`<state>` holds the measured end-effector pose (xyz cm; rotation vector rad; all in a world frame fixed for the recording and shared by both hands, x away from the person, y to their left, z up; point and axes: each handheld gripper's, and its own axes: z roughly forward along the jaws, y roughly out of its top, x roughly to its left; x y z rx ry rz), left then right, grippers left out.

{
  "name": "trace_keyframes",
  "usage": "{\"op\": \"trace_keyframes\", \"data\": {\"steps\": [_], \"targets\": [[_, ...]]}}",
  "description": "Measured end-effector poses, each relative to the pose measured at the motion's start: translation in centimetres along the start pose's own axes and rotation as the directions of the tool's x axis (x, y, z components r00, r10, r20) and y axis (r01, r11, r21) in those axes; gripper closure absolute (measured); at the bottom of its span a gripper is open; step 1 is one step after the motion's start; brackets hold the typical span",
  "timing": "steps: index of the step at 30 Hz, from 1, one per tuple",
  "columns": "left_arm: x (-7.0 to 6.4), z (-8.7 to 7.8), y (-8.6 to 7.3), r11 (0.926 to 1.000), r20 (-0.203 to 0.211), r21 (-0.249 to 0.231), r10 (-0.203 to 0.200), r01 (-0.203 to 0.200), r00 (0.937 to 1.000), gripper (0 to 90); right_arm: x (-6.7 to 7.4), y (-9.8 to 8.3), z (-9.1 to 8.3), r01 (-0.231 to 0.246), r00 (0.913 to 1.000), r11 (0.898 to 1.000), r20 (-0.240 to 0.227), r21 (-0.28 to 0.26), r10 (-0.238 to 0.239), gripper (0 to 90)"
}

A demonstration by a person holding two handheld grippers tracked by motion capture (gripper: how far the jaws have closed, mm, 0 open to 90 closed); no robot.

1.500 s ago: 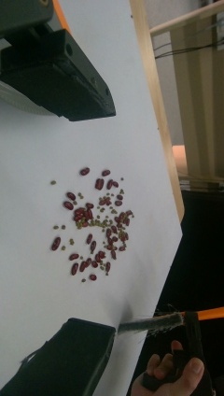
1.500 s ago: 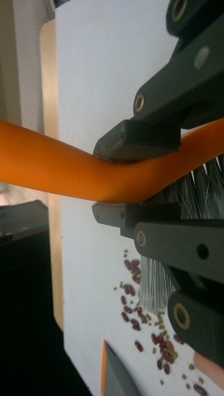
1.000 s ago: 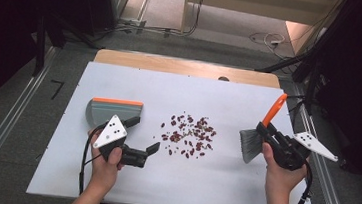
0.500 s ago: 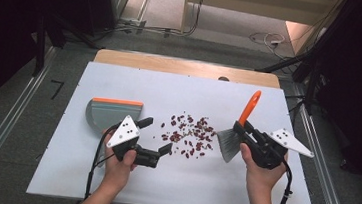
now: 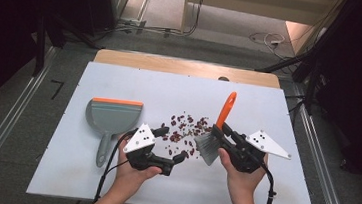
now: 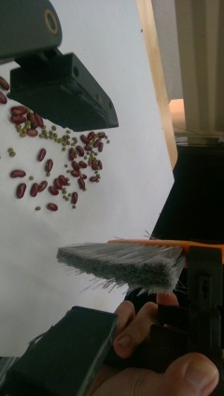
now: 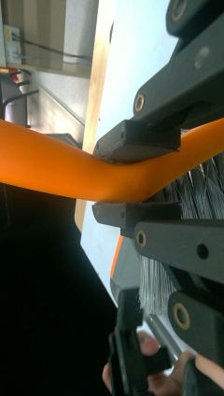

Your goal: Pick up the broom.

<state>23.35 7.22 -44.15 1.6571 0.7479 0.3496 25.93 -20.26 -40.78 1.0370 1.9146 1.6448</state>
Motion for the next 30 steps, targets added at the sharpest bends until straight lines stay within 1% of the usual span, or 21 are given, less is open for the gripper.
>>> {"op": "trace_keyframes", "data": {"steps": [2, 3, 7, 9, 12, 17, 18, 20, 21, 24, 27, 30], "targets": [[-0.4, 0.3, 0.0, 0.9999, -0.002, 0.012, -0.005, 0.005, 1.0000, 13.9, 0.5, 0.0, 0.2, 0.007, 1.0000, 1.000, -0.007, 0.002, -0.007, 68.4], [-0.7, 0.6, -0.1, 0.9997, 0.006, 0.024, -0.003, 0.003, 1.0000, 17.9, 0.8, -0.1, 0.2, 0.007, 0.9999, 1.000, -0.015, 0.000, -0.007, 68.4], [-1.0, 1.2, -0.2, 0.9987, 0.020, 0.051, -0.012, 0.011, 0.9997, 27.4, 1.9, -0.2, 0.6, 0.013, 0.9994, 1.000, -0.033, 0.004, -0.012, 68.4], [-1.2, 1.3, -0.3, 0.9980, 0.023, 0.063, -0.010, 0.008, 0.9997, 31.9, 2.5, -0.3, 0.7, 0.023, 0.9990, 1.000, -0.040, 0.005, -0.023, 68.3], [-1.4, 1.4, -0.3, 0.9980, 0.018, 0.063, -0.011, 0.010, 0.9998, 40.4, 3.3, -0.3, 0.8, 0.020, 0.9982, 1.000, -0.057, 0.002, -0.020, 68.3], [-1.7, 1.5, -0.2, 0.9979, 0.017, 0.063, -0.012, 0.011, 0.9998, 48.8, 4.2, -0.3, 0.8, 0.021, 0.9975, 1.000, -0.066, -0.013, -0.022, 68.3], [-1.8, 1.5, -0.2, 0.9978, 0.017, 0.065, -0.015, 0.014, 0.9997, 50.3, 4.4, -0.3, 0.8, 0.015, 0.9974, 1.000, -0.070, -0.014, -0.016, 68.3], [-1.8, 1.5, -0.2, 0.9979, 0.017, 0.061, -0.021, 0.020, 0.9996, 53.0, 4.7, -0.3, 0.7, 0.007, 0.9974, 1.000, -0.071, -0.021, -0.008, 68.4], [-1.8, 1.5, -0.2, 0.9978, 0.024, 0.062, -0.026, 0.025, 0.9994, 55.1, 4.8, -0.3, 0.8, 0.006, 0.9974, 1.000, -0.072, -0.025, -0.008, 68.3], [-1.9, 1.6, -0.1, 0.9977, 0.028, 0.065, -0.022, 0.020, 0.9994, 61.5, 5.0, -0.3, 0.7, 0.008, 0.9980, 1.000, -0.062, -0.030, -0.010, 68.3], [-2.0, 1.6, -0.1, 0.9977, 0.031, 0.066, -0.018, 0.016, 0.9993, 67.1, 5.0, -0.4, 0.7, -0.016, 0.9976, 1.000, -0.068, -0.027, 0.014, 68.4], [-2.2, 1.6, -0.1, 0.9972, 0.040, 0.073, -0.020, 0.017, 0.9990, 72.0, 5.1, -0.5, 0.7, -0.011, 0.9982, 0.999, -0.059, -0.031, 0.009, 68.3]]}}
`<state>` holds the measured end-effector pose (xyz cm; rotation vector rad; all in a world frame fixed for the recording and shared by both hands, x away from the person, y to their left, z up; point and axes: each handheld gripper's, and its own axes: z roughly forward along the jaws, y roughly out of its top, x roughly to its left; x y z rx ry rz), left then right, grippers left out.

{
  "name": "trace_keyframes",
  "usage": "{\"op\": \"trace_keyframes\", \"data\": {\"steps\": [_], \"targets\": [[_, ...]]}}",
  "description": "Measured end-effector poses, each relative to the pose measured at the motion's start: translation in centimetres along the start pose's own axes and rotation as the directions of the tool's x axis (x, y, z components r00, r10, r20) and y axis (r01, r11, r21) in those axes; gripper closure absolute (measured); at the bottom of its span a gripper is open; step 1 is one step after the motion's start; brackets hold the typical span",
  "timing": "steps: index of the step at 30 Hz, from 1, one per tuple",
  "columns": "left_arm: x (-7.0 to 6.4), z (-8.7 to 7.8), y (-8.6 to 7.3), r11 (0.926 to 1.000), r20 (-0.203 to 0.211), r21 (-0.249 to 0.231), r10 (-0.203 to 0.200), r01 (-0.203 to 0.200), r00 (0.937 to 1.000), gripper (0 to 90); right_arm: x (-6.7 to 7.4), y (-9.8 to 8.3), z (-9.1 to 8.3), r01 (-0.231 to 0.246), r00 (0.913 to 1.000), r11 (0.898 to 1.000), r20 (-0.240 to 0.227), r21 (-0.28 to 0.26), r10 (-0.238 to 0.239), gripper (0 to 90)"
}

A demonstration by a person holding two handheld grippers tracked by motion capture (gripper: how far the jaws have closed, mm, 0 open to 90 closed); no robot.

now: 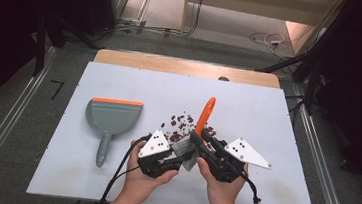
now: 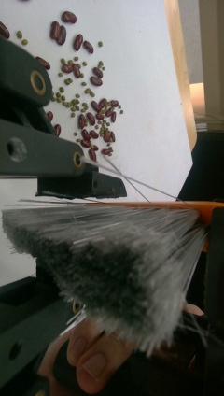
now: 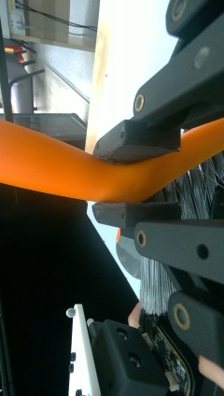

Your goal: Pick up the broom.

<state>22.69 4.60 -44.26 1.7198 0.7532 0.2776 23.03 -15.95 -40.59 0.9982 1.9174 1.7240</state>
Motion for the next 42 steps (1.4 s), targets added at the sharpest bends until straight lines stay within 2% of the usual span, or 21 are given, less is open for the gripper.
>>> {"op": "trace_keyframes", "data": {"steps": [7, 11, 14, 16, 17, 21, 23, 24, 25, 26, 27, 28, 30, 33, 35, 36, 37, 38, 39, 40, 42], "targets": [[0.0, -0.2, 0.0, 1.0000, 0.003, 0.001, 0.010, -0.010, 0.9999, 83.4, 0.0, 0.0, 0.0, -0.003, 1.0000, 1.000, -0.005, -0.003, 0.002, 68.3], [0.2, -0.5, 0.0, 0.9997, 0.016, -0.002, 0.023, -0.023, 0.9996, 86.1, -0.2, 0.1, 0.2, 0.001, 0.9994, 1.000, -0.034, 0.003, -0.001, 67.2], [0.5, -0.7, 0.2, 0.9996, 0.033, -0.004, 0.029, -0.029, 0.9990, 86.6, -0.7, 0.4, 0.2, 0.003, 0.9966, 1.000, -0.083, 0.002, -0.003, 55.9], [1.0, -1.1, 0.4, 0.9996, 0.063, -0.010, 0.028, -0.027, 0.9976, 86.7, -1.4, 0.8, 0.1, -0.001, 0.9896, 1.000, -0.144, 0.010, 0.003, 48.9], [1.0, -1.1, 0.4, 0.9996, 0.063, -0.010, 0.028, -0.027, 0.9976, 86.7, -1.8, 1.0, 0.0, -0.002, 0.9843, 1.000, -0.176, 0.010, 0.004, 46.3], [1.9, -1.7, 0.7, 0.9991, 0.115, -0.020, 0.040, -0.038, 0.9925, 86.7, -3.2, 1.7, -0.3, 0.022, 0.9621, 0.999, -0.272, 0.029, -0.013, 41.3], [2.3, -2.1, 0.8, 0.9989, 0.148, -0.020, 0.046, -0.044, 0.9880, 86.7, -4.0, 2.0, -0.4, 0.034, 0.9400, 0.999, -0.341, 0.038, -0.019, 42.9], [2.6, -2.2, 0.9, 0.9989, 0.174, -0.021, 0.046, -0.043, 0.9836, 86.7, -4.0, 2.0, -0.4, 0.034, 0.9400, 0.999, -0.341, 0.038, -0.019, 42.9], [3.0, -2.5, 1.0, 0.9986, 0.221, -0.020, 0.052, -0.049, 0.9739, 86.7, -4.7, 2.1, -0.5, 0.037, 0.9109, 0.998, -0.413, 0.050, -0.013, 43.9], [3.0, -2.5, 1.0, 0.9986, 0.221, -0.020, 0.052, -0.049, 0.9739, 86.7, -4.9, 2.2, -0.5, 0.036, 0.8926, 0.997, -0.451, 0.061, -0.004, 44.4], [3.1, -2.6, 1.0, 0.9983, 0.245, -0.025, 0.057, -0.053, 0.9677, 86.7, -5.2, 2.2, -0.5, 0.039, 0.8775, 0.997, -0.480, 0.069, -0.001, 44.7], [3.4, -2.9, 1.1, 0.9975, 0.290, -0.030, 0.070, -0.064, 0.9544, 86.7, -5.4, 2.2, -0.5, 0.046, 0.8669, 0.996, -0.499, 0.079, 0.000, 45.1], [3.5, -3.2, 1.2, 0.9971, 0.342, -0.032, 0.076, -0.069, 0.9366, 86.7, -5.6, 2.2, -0.5, 0.050, 0.8391, 0.995, -0.544, 0.090, 0.007, 45.8], [3.6, -3.2, 1.2, 0.9974, 0.410, -0.031, 0.072, -0.065, 0.9094, 86.7, -5.6, 2.0, -0.4, 0.050, 0.8056, 0.992, -0.592, 0.116, 0.029, 48.3], [3.6, -3.1, 1.2, 0.9972, 0.434, -0.025, 0.075, -0.071, 0.8976, 86.7, -5.3, 1.9, -0.2, 0.063, 0.7840, 0.990, -0.620, 0.128, 0.030, 50.3], [3.6, -3.1, 1.2, 0.9972, 0.434, -0.025, 0.075, -0.071, 0.8976, 86.6, -5.0, 1.8, -0.1, 0.068, 0.7710, 0.989, -0.636, 0.131, 0.031, 50.9], [3.5, -3.1, 1.1, 0.9969, 0.443, -0.022, 0.077, -0.075, 0.8933, 86.6, -4.8, 1.8, 0.0, 0.076, 0.7650, 0.988, -0.643, 0.133, 0.028, 51.3], [3.4, -3.0, 1.1, 0.9968, 0.462, -0.018, 0.077, -0.077, 0.8835, 86.6, -4.6, 1.7, 0.1, 0.087, 0.7608, 0.986, -0.649, 0.139, 0.025, 52.1], [3.4, -3.0, 1.1, 0.9968, 0.462, -0.018, 0.077, -0.077, 0.8835, 86.6, -4.5, 1.6, 0.2, 0.091, 0.7561, 0.986, -0.654, 0.141, 0.024, 52.9], [3.3, -3.0, 1.1, 0.9970, 0.480, -0.022, 0.075, -0.074, 0.8739, 86.6, -4.3, 1.5, 0.3, 0.096, 0.7503, 0.985, -0.661, 0.140, 0.020, 53.9], [3.3, -3.0, 1.1, 0.9974, 0.497, -0.022, 0.071, -0.069, 0.8648, 86.6, -4.1, 1.4, 0.4, 0.110, 0.7405, 0.984, -0.672, 0.141, 0.014, 56.8]]}}
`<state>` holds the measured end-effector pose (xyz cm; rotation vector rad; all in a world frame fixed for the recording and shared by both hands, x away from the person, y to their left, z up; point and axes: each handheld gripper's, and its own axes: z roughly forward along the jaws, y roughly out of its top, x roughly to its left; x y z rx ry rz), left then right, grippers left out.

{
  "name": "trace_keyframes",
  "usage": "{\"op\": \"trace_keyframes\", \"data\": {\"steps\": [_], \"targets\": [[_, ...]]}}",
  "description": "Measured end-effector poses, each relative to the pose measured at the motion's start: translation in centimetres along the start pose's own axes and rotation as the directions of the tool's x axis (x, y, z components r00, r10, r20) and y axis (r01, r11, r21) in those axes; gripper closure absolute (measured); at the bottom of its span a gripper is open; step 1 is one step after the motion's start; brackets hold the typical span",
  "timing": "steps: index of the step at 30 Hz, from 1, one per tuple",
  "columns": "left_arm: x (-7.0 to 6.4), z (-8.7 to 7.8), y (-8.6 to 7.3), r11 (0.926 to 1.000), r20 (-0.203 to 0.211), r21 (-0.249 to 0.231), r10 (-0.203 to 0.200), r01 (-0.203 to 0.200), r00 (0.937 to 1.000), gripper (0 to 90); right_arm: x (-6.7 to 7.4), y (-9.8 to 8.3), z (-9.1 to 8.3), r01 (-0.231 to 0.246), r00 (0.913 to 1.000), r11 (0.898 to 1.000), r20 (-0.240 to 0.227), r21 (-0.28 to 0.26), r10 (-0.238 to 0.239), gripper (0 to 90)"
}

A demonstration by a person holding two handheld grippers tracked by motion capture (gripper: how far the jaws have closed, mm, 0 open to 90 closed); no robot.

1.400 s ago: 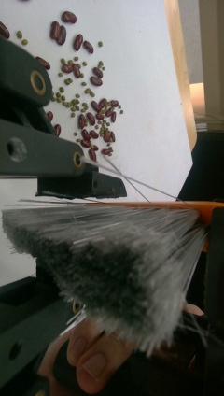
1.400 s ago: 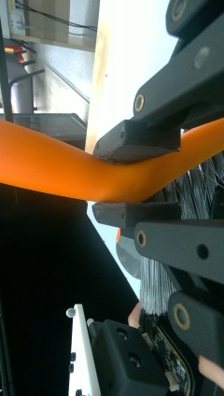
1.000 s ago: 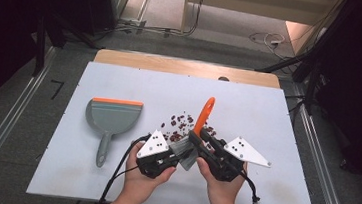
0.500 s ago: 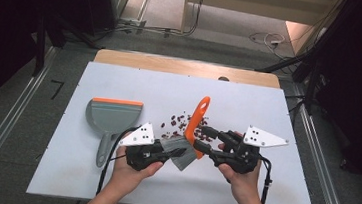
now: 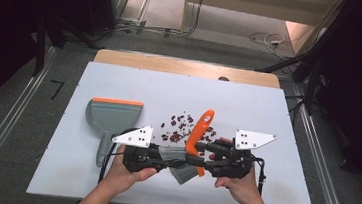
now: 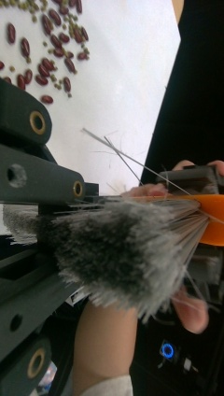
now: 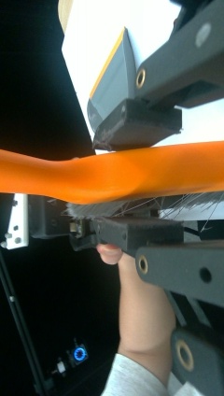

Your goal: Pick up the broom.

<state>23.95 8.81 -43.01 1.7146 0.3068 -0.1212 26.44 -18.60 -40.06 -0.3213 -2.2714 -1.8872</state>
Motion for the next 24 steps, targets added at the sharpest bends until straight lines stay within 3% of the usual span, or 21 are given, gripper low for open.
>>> {"op": "trace_keyframes", "data": {"steps": [7, 15, 18, 19, 20, 21, 22, 23, 24], "targets": [[0.03, -0.04, 0.00, 1.0000, 0.044, -0.001, -0.005, 0.005, 0.9990, 86.6, -0.21, -0.21, 0.17, -0.034, 0.9977, 0.999, -0.058, -0.006, 0.033, 65.6], [0.24, 0.00, -0.11, 0.9999, 0.084, 0.003, -0.017, 0.017, 0.9963, 84.8, 0.05, -0.20, 0.24, -0.037, 0.9970, 0.999, -0.067, 0.011, 0.038, 68.7], [0.07, -0.13, -0.12, 0.9999, 0.046, -0.002, -0.011, 0.011, 0.9989, 76.6, 0.22, -0.06, 0.22, -0.037, 0.9981, 0.999, -0.048, 0.020, 0.038, 68.9], [0.00, -0.20, -0.09, 1.0000, 0.013, 0.000, -0.005, 0.005, 0.9999, 71.2, 0.24, -0.04, 0.20, -0.039, 0.9982, 0.999, -0.045, 0.022, 0.040, 68.9], [0.00, -0.20, -0.09, 1.0000, 0.013, 0.000, -0.005, 0.005, 0.9999, 63.5, 0.23, -0.02, 0.18, -0.044, 0.9984, 0.999, -0.034, 0.020, 0.045, 68.9], [0.07, -0.45, -0.11, 0.9999, -0.041, 0.011, -0.012, 0.012, 0.9991, 55.2, 0.21, 0.03, 0.13, -0.052, 0.9984, 0.998, -0.020, 0.018, 0.052, 68.9], [0.07, -0.45, -0.11, 0.9999, -0.041, 0.011, -0.012, 0.012, 0.9991, 50.0, 0.17, 0.09, 0.04, -0.062, 0.9981, 0.998, -0.008, 0.017, 0.062, 68.9], [0.18, -0.79, -0.26, 0.9997, -0.091, 0.021, -0.014, 0.016, 0.9957, 44.5, 0.05, 0.13, -0.08, -0.068, 0.9976, 0.998, 0.008, 0.012, 0.068, 68.9], [0.22, -0.98, -0.32, 0.9994, -0.109, 0.028, -0.016, 0.019, 0.9939, 38.4, -0.06, 0.15, -0.23, -0.079, 0.9966, 0.997, 0.023, 0.005, 0.079, 69.0]]}}
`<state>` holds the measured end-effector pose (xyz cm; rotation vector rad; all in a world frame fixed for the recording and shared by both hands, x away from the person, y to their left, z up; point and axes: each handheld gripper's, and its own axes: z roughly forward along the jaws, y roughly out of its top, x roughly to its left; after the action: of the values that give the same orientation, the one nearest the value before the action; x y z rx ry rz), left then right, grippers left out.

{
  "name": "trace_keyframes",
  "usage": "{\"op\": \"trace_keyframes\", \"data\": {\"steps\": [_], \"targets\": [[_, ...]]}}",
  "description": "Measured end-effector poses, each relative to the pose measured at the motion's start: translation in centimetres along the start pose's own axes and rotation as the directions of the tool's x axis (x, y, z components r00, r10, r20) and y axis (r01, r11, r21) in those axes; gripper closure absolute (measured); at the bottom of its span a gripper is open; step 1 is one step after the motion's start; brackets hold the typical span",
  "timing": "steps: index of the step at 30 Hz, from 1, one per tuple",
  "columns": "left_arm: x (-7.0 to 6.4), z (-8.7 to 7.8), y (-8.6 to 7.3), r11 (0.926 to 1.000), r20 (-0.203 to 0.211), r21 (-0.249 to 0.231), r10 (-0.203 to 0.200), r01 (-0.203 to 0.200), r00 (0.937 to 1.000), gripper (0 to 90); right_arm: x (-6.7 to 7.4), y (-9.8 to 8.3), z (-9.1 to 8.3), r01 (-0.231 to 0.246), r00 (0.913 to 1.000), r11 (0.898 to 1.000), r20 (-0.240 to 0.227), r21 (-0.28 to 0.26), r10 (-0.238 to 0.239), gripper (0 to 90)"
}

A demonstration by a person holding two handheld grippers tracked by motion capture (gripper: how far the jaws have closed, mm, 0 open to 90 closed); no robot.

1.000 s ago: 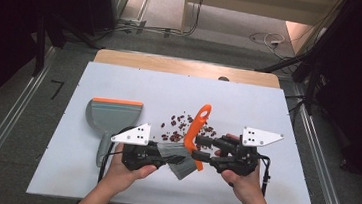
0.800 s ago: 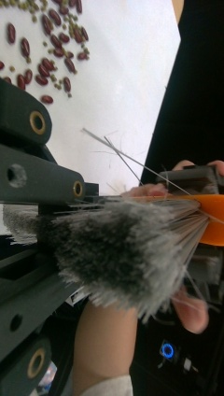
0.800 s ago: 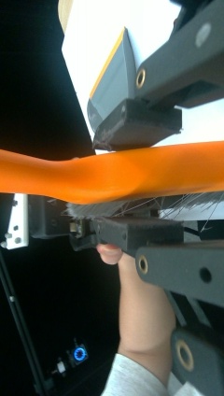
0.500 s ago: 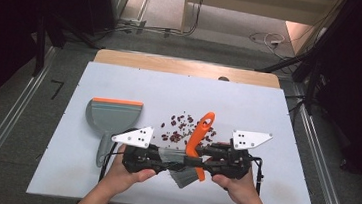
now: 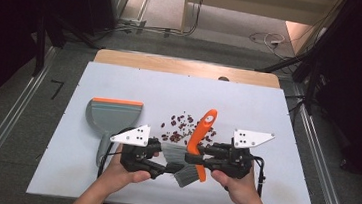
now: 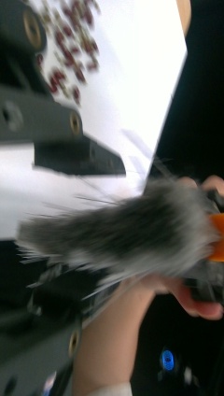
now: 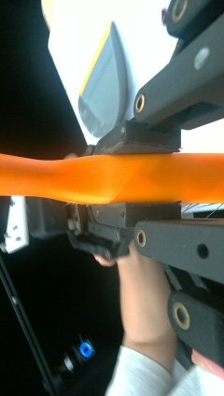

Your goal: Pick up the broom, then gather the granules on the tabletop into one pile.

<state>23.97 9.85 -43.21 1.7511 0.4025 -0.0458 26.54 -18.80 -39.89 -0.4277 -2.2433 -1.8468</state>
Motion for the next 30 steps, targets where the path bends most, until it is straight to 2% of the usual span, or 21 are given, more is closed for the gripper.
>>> {"op": "trace_keyframes", "data": {"steps": [1, 3, 5, 8, 9, 11, 13, 14, 15, 16, 17, 18, 21, 22, 23, 24, 26, 27, 28, 29, 30], "targets": [[0.0, 0.0, 0.0, 1.0000, 0.000, 0.000, 0.000, 0.000, 1.0000, 33.9, -0.1, 0.0, -0.2, -0.007, 0.9998, 1.000, 0.018, -0.003, 0.008, 69.0], [0.0, -0.4, -0.1, 1.0000, -0.035, 0.002, 0.003, -0.003, 0.9994, 26.2, -0.2, 0.0, -0.5, -0.013, 0.9970, 1.000, 0.077, -0.003, 0.013, 69.0], [0.1, -0.9, -0.3, 1.0000, -0.065, 0.004, 0.003, -0.002, 0.9979, 21.0, -0.3, 0.1, -0.8, -0.024, 0.9901, 1.000, 0.138, -0.005, 0.024, 69.0], [0.2, -1.1, -0.4, 0.9999, -0.092, 0.004, -0.010, 0.010, 0.9957, 10.6, -0.4, 0.1, -1.2, -0.023, 0.9704, 1.000, 0.240, 0.004, 0.021, 69.0], [0.4, -1.5, -0.5, 0.9998, -0.121, -0.002, -0.022, 0.022, 0.9924, 8.2, -0.4, 0.2, -1.4, -0.027, 0.9632, 1.000, 0.268, 0.008, 0.024, 68.9], [0.4, -1.7, -0.5, 0.9998, -0.134, -0.005, -0.018, 0.018, 0.9908, 3.4, -0.5, 0.2, -1.6, -0.031, 0.9489, 0.999, 0.315, 0.019, 0.023, 68.9], [0.5, -2.2, -0.5, 0.9998, -0.160, -0.016, -0.016, 0.014, 0.9870, 1.3, -0.5, 0.2, -1.8, -0.028, 0.9286, 0.999, 0.371, 0.035, 0.013, 68.9], [0.5, -2.4, -0.6, 0.9997, -0.170, -0.021, -0.015, 0.011, 0.9853, 0.3, -0.7, 0.2, -2.0, -0.034, 0.9252, 0.999, 0.379, 0.034, 0.019, 68.9], [0.6, -2.6, -0.6, 0.9996, -0.183, -0.026, -0.017, 0.012, 0.9830, 0.3, -0.7, 0.2, -2.1, -0.033, 0.9170, 0.999, 0.399, 0.038, 0.015, 68.9], [0.6, -2.8, -0.7, 0.9995, -0.193, -0.028, -0.020, 0.015, 0.9810, 0.3, -0.7, 0.2, -2.2, -0.029, 0.9035, 0.998, 0.428, 0.047, 0.006, 69.0], [0.7, -2.9, -0.8, 0.9995, -0.207, -0.026, -0.021, 0.016, 0.9781, 0.3, -0.7, 0.2, -2.2, -0.029, 0.9035, 0.998, 0.428, 0.047, 0.006, 69.0], [0.7, -3.1, -0.8, 0.9994, -0.219, -0.029, -0.025, 0.020, 0.9754, 0.3, -0.7, 0.3, -2.4, -0.020, 0.8847, 0.997, 0.466, 0.074, -0.017, 68.9], [0.9, -3.6, -1.1, 0.9992, -0.251, -0.030, -0.034, 0.027, 0.9673, 0.3, -0.8, 0.7, -2.7, -0.011, 0.8490, 0.994, 0.526, 0.105, -0.046, 68.9], [0.9, -3.8, -1.2, 0.9992, -0.263, -0.027, -0.034, 0.028, 0.9642, 0.3, -0.8, 0.7, -2.7, -0.011, 0.8490, 0.994, 0.526, 0.105, -0.046, 68.9], [0.9, -4.0, -1.3, 0.9993, -0.275, -0.026, -0.034, 0.028, 0.9609, 0.3, -0.9, 1.1, -3.0, -0.009, 0.8189, 0.992, 0.570, 0.129, -0.067, 68.8], [1.0, -4.2, -1.4, 0.9993, -0.287, -0.026, -0.032, 0.026, 0.9573, 0.3, -1.1, 1.3, -3.1, -0.006, 0.8062, 0.990, 0.586, 0.144, -0.080, 68.9], [0.9, -4.8, -1.6, 0.9995, -0.307, -0.024, -0.026, 0.020, 0.9514, 0.2, -1.6, 1.5, -3.3, -0.009, 0.7832, 0.987, 0.615, 0.161, -0.093, 68.9], [0.9, -5.1, -1.7, 0.9996, -0.318, -0.024, -0.022, 0.015, 0.9478, 0.4, -1.9, 1.6, -3.4, -0.016, 0.7758, 0.985, 0.624, 0.170, -0.095, 68.9], [0.8, -5.4, -1.9, 0.9996, -0.318, -0.023, -0.021, 0.014, 0.9479, 0.4, -2.3, 1.7, -3.4, -0.021, 0.7675, 0.984, 0.633, 0.179, -0.099, 68.9], [0.8, -5.7, -2.0, 0.9997, -0.321, -0.021, -0.017, 0.011, 0.9469, 0.4, -2.7, 1.8, -3.5, -0.027, 0.7549, 0.981, 0.647, 0.190, -0.105, 68.9], [0.7, -6.0, -2.1, 0.9998, -0.332, -0.017, -0.012, 0.007, 0.9433, 0.3, -3.1, 2.0, -3.4, -0.030, 0.7439, 0.978, 0.658, 0.206, -0.116, 68.9]]}}
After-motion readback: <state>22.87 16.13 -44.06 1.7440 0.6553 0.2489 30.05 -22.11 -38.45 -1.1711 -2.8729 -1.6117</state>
